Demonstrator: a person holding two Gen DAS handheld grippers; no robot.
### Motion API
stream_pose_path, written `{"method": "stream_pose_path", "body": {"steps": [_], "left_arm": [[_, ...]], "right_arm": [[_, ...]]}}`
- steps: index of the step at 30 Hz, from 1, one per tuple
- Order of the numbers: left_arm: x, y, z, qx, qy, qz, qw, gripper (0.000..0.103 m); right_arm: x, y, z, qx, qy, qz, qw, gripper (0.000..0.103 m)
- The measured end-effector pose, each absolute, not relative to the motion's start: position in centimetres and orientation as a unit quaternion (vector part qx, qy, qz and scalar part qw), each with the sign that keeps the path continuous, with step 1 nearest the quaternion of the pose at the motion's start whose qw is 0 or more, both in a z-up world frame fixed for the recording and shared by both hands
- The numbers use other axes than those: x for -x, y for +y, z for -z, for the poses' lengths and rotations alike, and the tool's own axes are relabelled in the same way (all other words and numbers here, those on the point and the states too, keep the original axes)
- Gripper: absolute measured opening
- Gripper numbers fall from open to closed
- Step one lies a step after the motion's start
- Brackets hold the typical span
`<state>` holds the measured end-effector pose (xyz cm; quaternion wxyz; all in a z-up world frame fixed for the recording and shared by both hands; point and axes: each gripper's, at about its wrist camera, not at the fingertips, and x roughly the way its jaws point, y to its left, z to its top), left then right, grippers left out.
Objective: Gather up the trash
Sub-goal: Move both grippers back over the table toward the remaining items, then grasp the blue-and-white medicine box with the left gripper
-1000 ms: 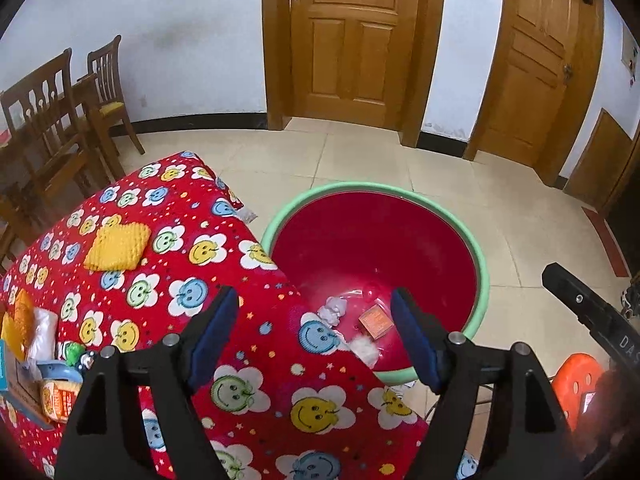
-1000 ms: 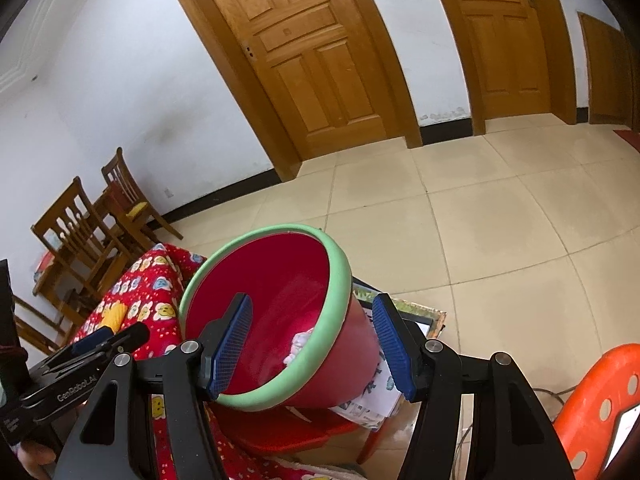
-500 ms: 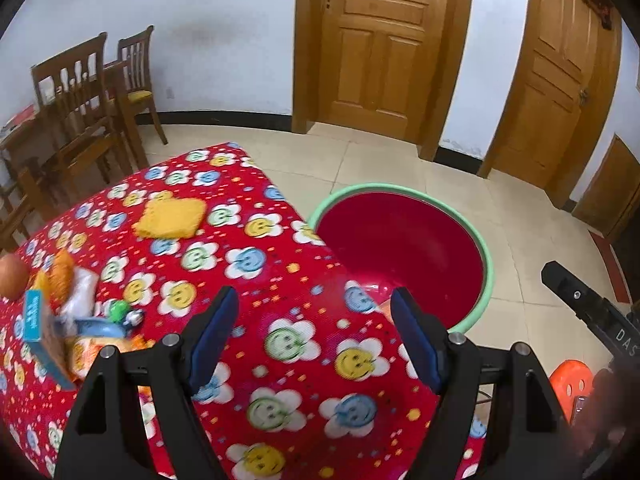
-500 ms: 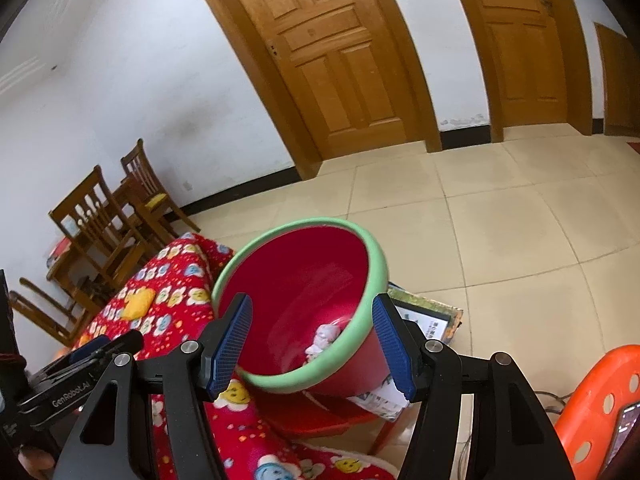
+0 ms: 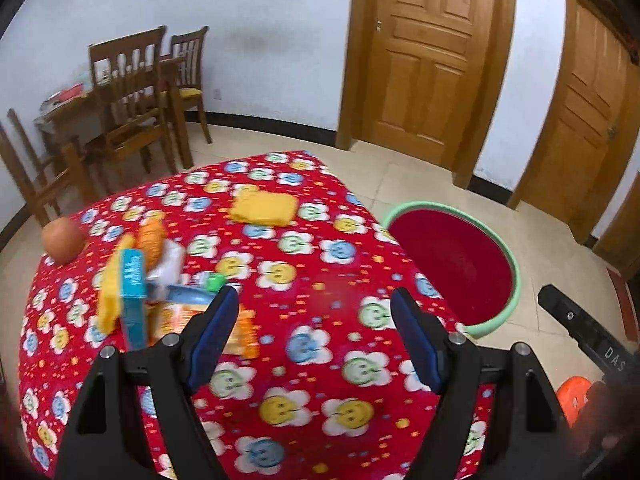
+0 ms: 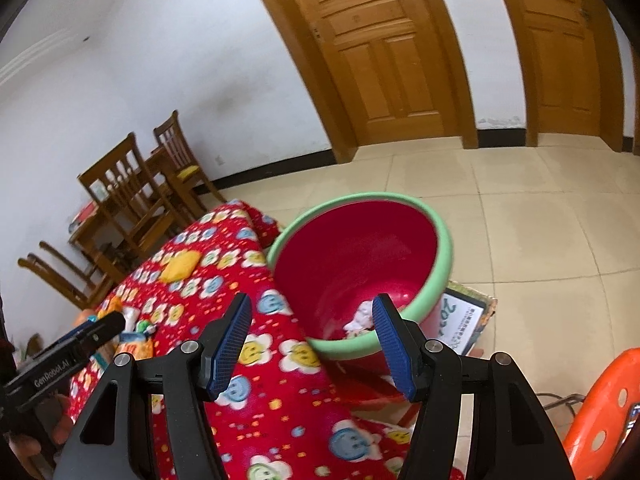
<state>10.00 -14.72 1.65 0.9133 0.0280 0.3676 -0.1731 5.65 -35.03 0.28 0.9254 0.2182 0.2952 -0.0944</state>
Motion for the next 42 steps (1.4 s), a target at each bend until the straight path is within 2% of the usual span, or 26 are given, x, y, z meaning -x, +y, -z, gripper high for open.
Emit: {"method": "stream_pose_path", "body": {"steps": [27, 29, 33, 35, 37, 42], "left_arm": [[-14.3, -3.8, 2.1, -0.002, 0.385, 0.002, 0.923, 0.077], [-14.6, -3.4, 2.4, 0.002, 0.389, 0.003, 0.921, 0.066], [-15.0, -2.8, 3.1, 0.008, 0.397, 0.008, 0.918, 0.051], [-14.9, -2.7, 3.2, 0.011, 0.397, 0.014, 0.918, 0.036], [-14.7, -2.3, 3.1, 0.019, 0.394, 0.023, 0.918, 0.028], [-13.7, -1.2, 2.1, 0.035, 0.382, 0.037, 0.923, 0.023]], "right_arm": [[-10.7, -27.4, 1.6, -0.17, 0.35, 0.036, 0.92, 0.064], [-11.0, -27.0, 1.8, -0.167, 0.355, 0.032, 0.919, 0.064], [-11.7, -26.1, 2.2, -0.161, 0.362, 0.023, 0.918, 0.064], [-11.9, -25.5, 2.2, -0.157, 0.365, 0.02, 0.918, 0.064], [-12.1, -25.0, 2.1, -0.153, 0.366, 0.015, 0.918, 0.064], [-12.7, -23.6, 2.0, -0.143, 0.368, -0.001, 0.919, 0.064]]}}
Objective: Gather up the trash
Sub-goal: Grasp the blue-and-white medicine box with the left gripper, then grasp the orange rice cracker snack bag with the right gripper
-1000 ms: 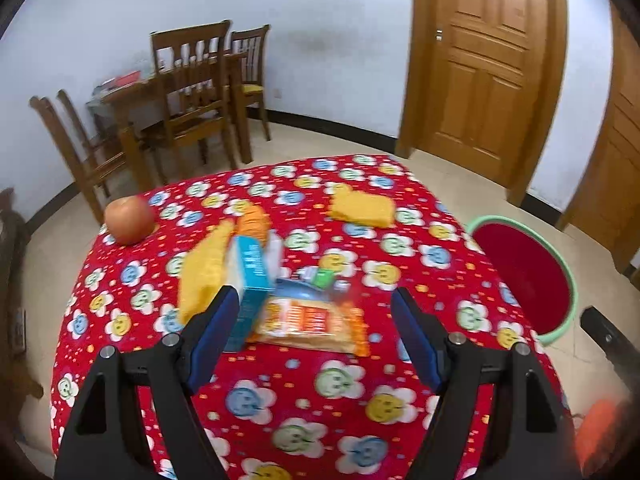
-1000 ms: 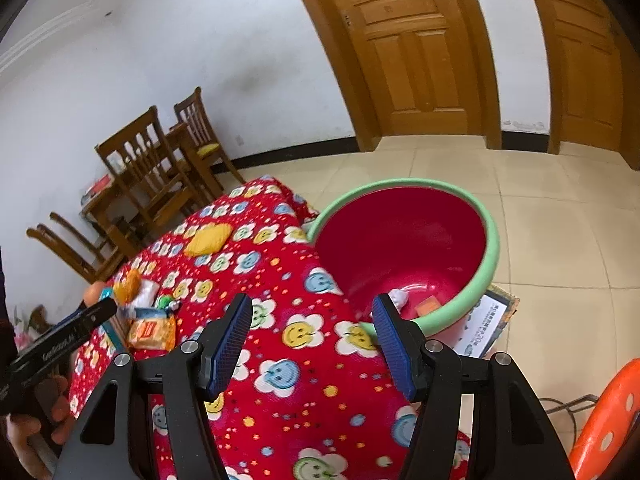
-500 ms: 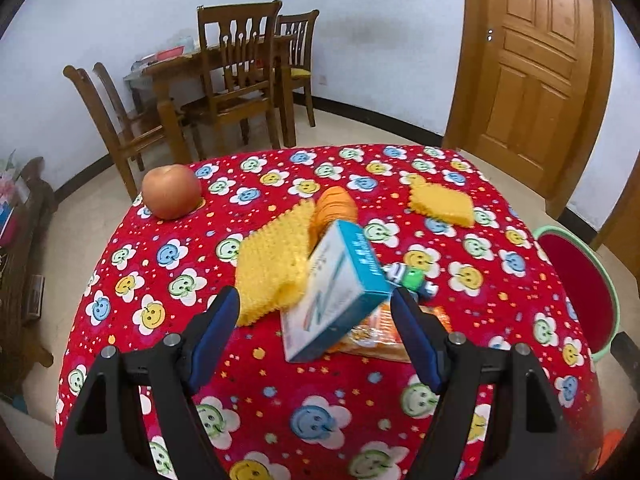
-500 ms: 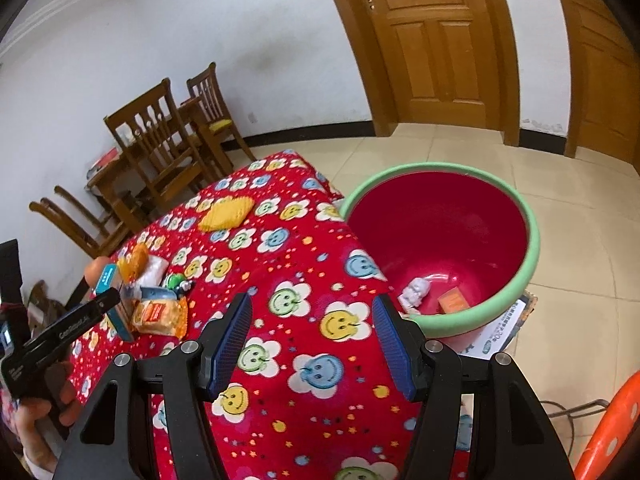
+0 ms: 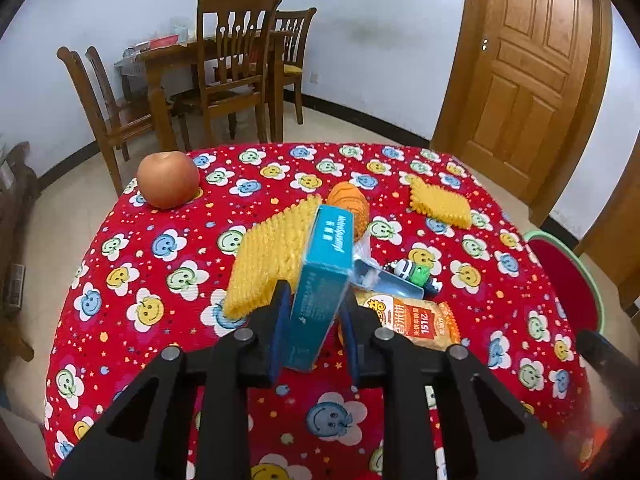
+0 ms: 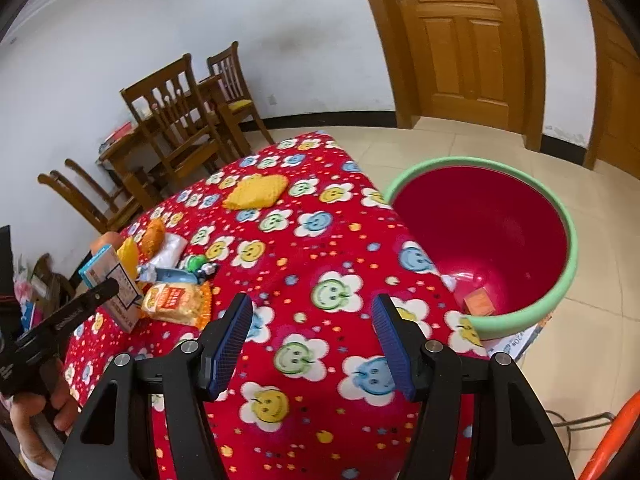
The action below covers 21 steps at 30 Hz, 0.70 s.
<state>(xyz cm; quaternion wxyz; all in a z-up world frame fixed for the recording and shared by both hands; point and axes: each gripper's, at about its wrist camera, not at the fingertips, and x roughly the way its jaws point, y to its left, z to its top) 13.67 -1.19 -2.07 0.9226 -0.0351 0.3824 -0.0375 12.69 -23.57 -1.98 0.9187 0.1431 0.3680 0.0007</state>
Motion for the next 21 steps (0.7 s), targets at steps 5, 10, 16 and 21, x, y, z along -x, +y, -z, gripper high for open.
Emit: {"method": "stream_pose_path", "body": {"steps": [5, 10, 16, 21], "left_arm": [[-12.5, 0.3, 1.0, 0.058, 0.376, 0.05, 0.923, 0.019], [-11.3, 1.7, 0.2, 0.064, 0.366, 0.047, 0.927, 0.019], [-10.5, 4.0, 0.3, 0.073, 0.37, 0.023, 0.926, 0.019], [-9.9, 5.6, 0.9, 0.08, 0.375, 0.007, 0.924, 0.019]], "right_arm": [[-13.3, -21.7, 1.9, -0.133, 0.372, -0.026, 0.918, 0.064], [-14.6, -19.1, 2.1, -0.117, 0.381, -0.064, 0.915, 0.064], [-17.5, -16.6, 3.4, -0.094, 0.407, -0.098, 0.903, 0.064], [-19.8, -15.3, 4.5, -0.098, 0.419, -0.111, 0.896, 0.064]]}}
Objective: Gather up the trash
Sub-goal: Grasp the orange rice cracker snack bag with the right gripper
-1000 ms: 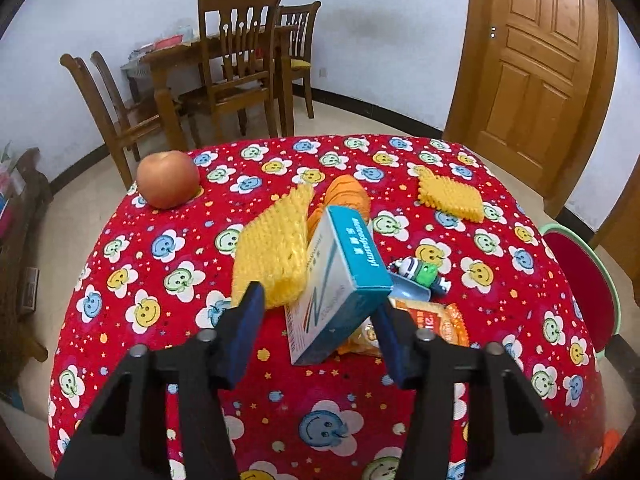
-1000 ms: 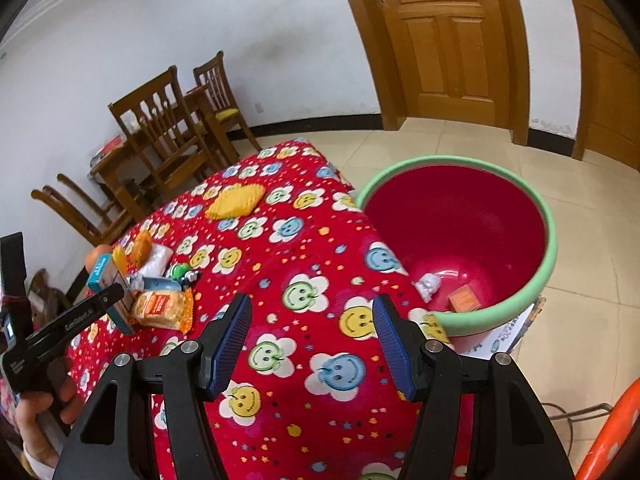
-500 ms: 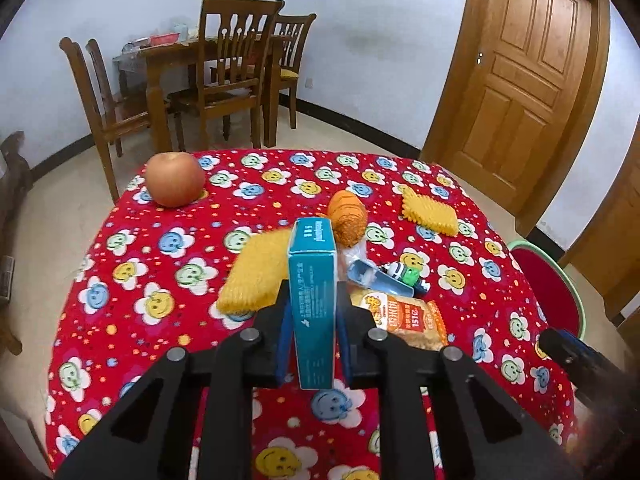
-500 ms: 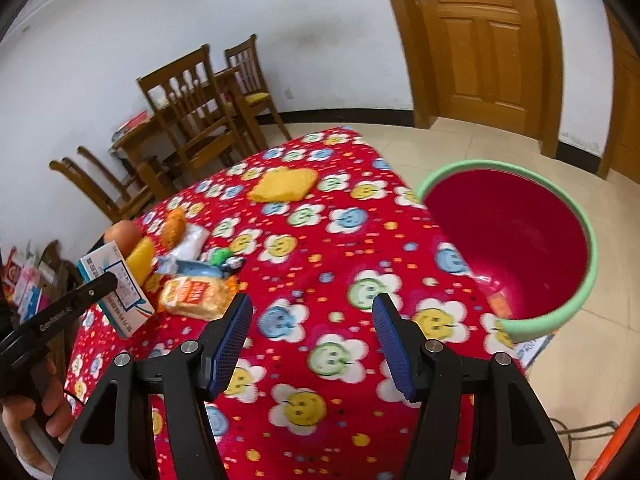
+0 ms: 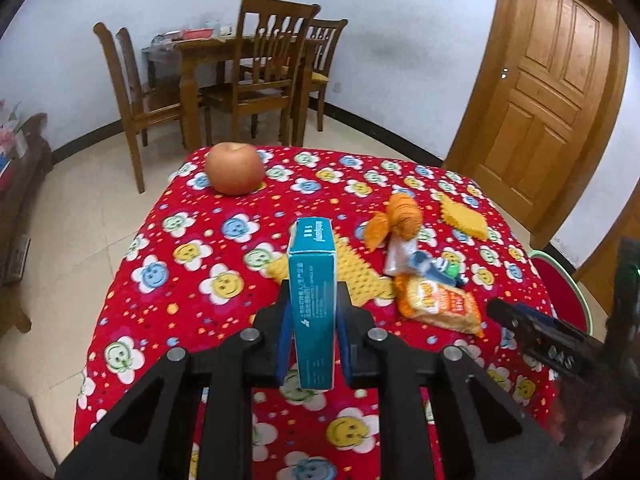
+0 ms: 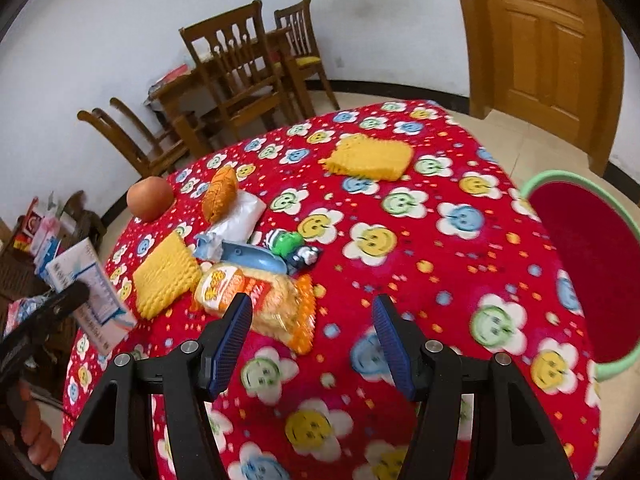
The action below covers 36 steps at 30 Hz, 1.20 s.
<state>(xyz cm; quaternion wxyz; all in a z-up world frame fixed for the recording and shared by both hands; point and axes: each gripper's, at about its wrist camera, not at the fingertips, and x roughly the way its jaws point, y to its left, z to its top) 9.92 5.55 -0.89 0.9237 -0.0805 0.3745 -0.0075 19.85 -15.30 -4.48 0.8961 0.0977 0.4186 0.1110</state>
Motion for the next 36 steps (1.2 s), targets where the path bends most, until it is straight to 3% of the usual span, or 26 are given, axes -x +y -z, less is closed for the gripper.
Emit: {"method": "stream_pose_path", "body": {"steps": [8, 22, 36], "left_arm": [[-9.5, 7.2, 1.9, 0.09, 0.386, -0.009, 0.918, 0.019], [-8.4, 8.0, 2.4, 0.099, 0.39, -0.012, 0.916, 0.019], [-8.3, 8.4, 2.6, 0.101, 0.391, -0.016, 0.915, 0.019]], "right_arm": [[-22.4, -13.8, 6.2, -0.115, 0.455, -0.155, 0.869, 0.064], [-17.2, -8.7, 6.0, -0.064, 0.47, -0.243, 0.846, 0.064], [-18.7, -7.7, 6.0, -0.012, 0.458, -0.191, 0.868, 0.064]]}}
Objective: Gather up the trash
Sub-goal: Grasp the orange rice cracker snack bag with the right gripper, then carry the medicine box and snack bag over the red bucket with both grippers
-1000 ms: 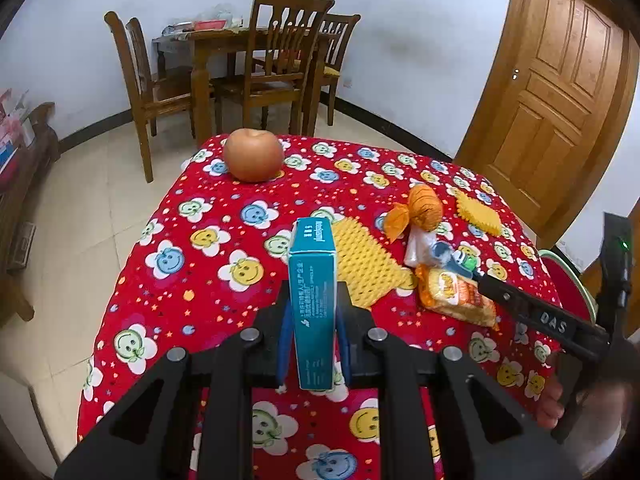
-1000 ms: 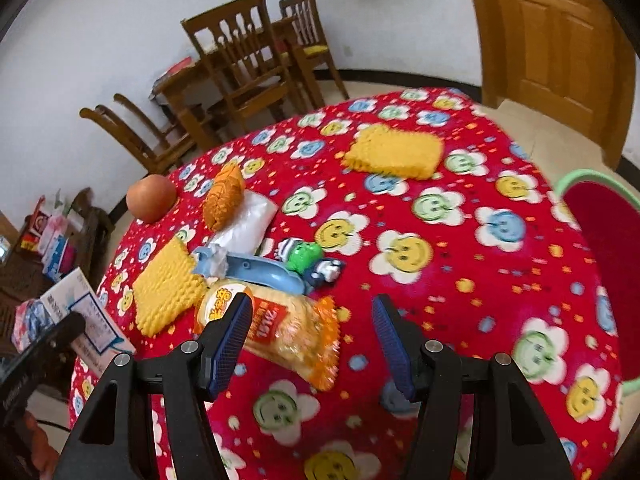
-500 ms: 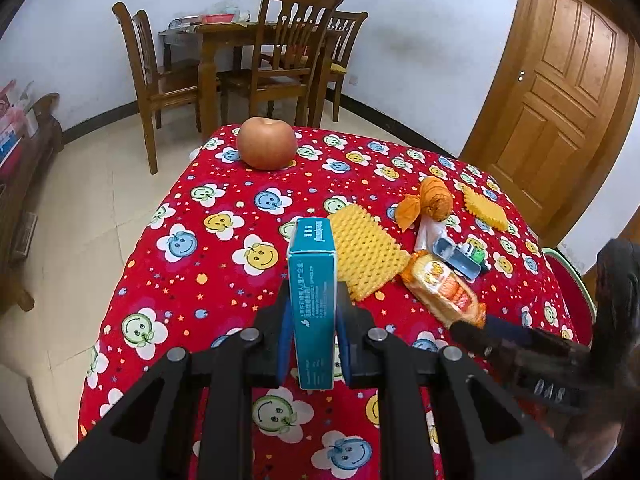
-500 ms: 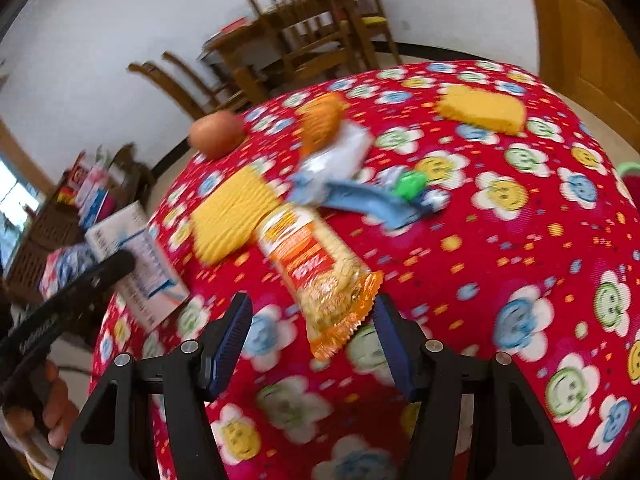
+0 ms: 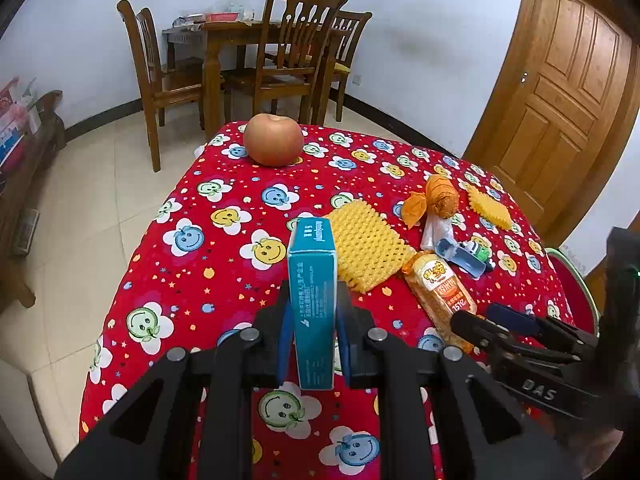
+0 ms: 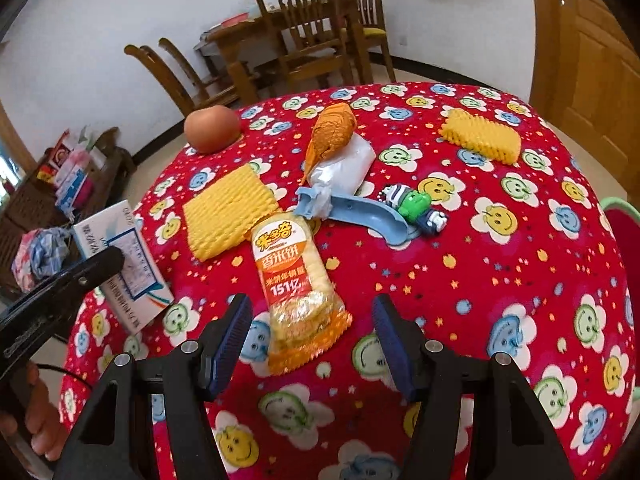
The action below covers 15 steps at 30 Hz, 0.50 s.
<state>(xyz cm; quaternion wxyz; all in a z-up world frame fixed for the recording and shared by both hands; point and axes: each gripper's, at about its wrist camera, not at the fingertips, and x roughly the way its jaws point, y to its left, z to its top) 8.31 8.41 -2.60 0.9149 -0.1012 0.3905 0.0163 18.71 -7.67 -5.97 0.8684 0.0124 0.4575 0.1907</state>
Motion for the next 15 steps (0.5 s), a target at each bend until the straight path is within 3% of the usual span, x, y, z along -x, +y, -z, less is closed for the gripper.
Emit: {"method": "stream_pose_path", "body": {"steps": [7, 8, 9, 15], "left_arm": [[-8.3, 8.4, 2.6, 0.1, 0.391, -0.017, 0.915, 0.019], [-8.3, 8.4, 2.5, 0.1, 0.391, -0.017, 0.915, 0.019], [-8.3, 8.3, 2.5, 0.099, 0.391, -0.016, 0.915, 0.019], [-8.2, 7.5, 2.3, 0.095, 0.39, -0.011, 0.916, 0.019]], "right_arm": [[-18.6, -6.4, 6.8, 0.017, 0.451, -0.182, 0.873, 0.062], [-18.5, -6.5, 6.8, 0.016, 0.45, -0.181, 0.874, 0.048], [-18.4, -6.8, 6.8, 0.012, 0.451, -0.179, 0.874, 0.041], [-16.6, -8.8, 6.0, -0.023, 0.445, -0.191, 0.875, 0.04]]}}
